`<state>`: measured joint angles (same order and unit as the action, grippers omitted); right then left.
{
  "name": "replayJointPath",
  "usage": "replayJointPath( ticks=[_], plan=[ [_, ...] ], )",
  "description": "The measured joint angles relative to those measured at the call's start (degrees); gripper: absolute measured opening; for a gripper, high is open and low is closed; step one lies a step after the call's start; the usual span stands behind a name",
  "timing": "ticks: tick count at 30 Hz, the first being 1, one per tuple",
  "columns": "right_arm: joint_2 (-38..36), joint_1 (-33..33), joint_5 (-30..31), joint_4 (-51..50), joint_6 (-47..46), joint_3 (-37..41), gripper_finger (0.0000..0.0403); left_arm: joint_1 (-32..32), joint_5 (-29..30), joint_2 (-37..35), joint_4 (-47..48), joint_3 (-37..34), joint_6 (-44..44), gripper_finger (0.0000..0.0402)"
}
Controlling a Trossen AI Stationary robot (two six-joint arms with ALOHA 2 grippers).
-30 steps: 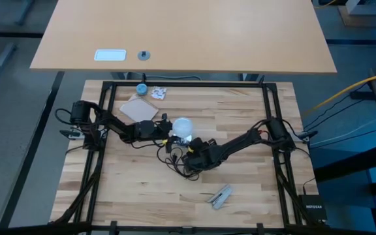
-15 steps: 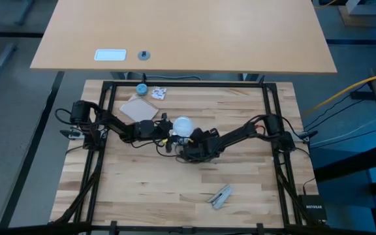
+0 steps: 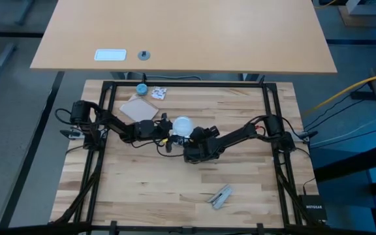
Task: Screw lightbulb
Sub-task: Insert the light bulb into the lamp
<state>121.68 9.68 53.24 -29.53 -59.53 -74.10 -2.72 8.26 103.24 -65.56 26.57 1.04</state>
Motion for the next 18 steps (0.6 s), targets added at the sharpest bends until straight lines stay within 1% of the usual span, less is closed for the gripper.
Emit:
replayJointPath(
  ticks=[7, 10, 13, 18],
  plan=[
    [-3.8, 4.9, 0.4, 1.0, 0.0, -0.1, 0.0225, -0.4, -0.5, 0.0, 0.0, 0.0, 0.0, 0.0157],
    [-5.3, 6.4, -0.6, 1.8, 0.0, -0.1, 0.0225, -0.4, -0.4, 0.0, 0.0, 0.0, 0.0, 0.0157],
    [-5.6, 6.9, -3.4, 3.7, 0.7, -0.2, 0.0225, -0.4, -0.4, 0.0, 0.0, 0.0, 0.0, 0.0157],
    [-4.8, 6.3, -13.1, 10.7, 6.9, -0.2, 0.0225, -0.4, -0.4, 0.0, 0.0, 0.0, 0.1, 0.0157]
  ],
)
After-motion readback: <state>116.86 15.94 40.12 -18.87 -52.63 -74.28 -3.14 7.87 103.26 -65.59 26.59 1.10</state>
